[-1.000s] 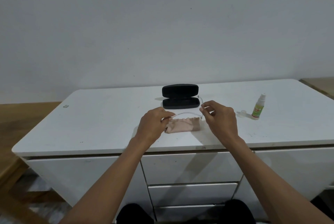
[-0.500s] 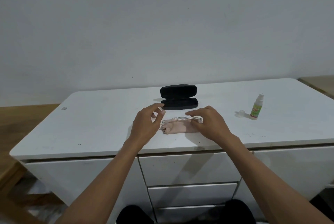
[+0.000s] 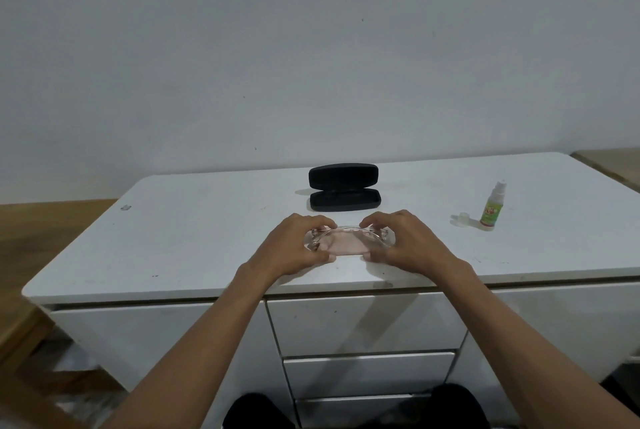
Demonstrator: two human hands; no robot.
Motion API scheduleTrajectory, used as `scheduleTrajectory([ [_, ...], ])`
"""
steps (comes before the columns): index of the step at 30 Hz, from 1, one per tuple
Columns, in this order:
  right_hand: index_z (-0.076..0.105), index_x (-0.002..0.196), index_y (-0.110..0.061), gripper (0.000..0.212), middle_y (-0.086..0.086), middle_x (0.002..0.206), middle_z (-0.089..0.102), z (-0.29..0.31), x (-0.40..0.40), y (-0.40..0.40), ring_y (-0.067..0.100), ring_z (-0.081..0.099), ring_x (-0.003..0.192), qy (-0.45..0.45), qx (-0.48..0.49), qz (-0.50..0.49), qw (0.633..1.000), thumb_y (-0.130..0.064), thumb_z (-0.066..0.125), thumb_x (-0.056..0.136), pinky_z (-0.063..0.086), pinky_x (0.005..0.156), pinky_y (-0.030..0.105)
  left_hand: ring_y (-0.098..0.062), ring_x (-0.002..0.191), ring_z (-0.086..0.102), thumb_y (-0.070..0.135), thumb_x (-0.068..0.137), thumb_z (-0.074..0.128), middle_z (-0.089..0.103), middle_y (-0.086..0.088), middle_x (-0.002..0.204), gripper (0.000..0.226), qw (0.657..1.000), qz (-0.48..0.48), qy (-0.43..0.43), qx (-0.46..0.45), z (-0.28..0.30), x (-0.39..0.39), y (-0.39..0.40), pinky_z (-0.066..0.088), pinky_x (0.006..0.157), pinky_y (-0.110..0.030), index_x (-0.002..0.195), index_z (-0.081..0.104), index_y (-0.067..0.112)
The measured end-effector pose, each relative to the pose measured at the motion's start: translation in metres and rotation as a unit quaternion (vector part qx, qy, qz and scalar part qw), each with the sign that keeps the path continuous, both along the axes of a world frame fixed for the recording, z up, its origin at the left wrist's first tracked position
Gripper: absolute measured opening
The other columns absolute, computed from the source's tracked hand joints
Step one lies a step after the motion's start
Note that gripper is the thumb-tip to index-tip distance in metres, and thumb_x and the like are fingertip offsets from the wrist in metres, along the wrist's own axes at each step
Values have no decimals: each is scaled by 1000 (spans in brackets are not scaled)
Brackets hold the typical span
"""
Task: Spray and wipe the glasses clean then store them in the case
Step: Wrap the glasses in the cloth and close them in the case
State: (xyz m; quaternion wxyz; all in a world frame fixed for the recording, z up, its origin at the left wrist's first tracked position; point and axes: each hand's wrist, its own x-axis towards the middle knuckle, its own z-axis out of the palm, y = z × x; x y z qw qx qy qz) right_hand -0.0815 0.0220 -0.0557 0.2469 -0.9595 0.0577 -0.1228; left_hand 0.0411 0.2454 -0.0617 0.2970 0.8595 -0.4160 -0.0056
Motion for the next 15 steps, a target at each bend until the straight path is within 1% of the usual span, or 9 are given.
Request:
scheduleTrajectory([
  [2,65,120,-40,53,-8,110,69,0,2,-1,16,53,109,7,2,0,1000,-48,86,72,49,88,36,-12,106,58,40,74,85,71,12,118,49,1000,-3,-1,4,1,2,-1,51,89,-37,120,68,38],
  [6,66,118,-41,51,-4,112,72,1,5,-3,18,59,103,14,9,1,1000,-46,86,72,51,84,35,-8,103,64,38,74,84,74,12,112,44,1000,-11,8,-1,0,4,-1,53,85,-31,116,70,37],
  [10,65,119,-42,50,-5,113,72,2,7,-6,16,60,96,26,8,12,1000,-45,85,74,50,81,33,-6,101,67,36,73,83,74,15,107,41,999,-15,32,-25,-2,5,0,56,88,-32,112,72,37],
  [12,64,120,-43,50,-5,114,72,3,8,-8,16,60,97,32,9,20,999,-44,84,75,48,81,32,-4,100,68,34,72,84,74,15,107,40,997,-15,56,-47,-3,6,0,57,89,-31,110,73,37],
  [15,64,120,-43,49,-3,116,73,5,11,-10,18,62,103,39,8,26,999,-41,84,76,49,86,33,-5,100,68,31,71,85,75,16,106,39,994,-13,79,-69,-5,7,0,57,90,-29,109,75,37],
])
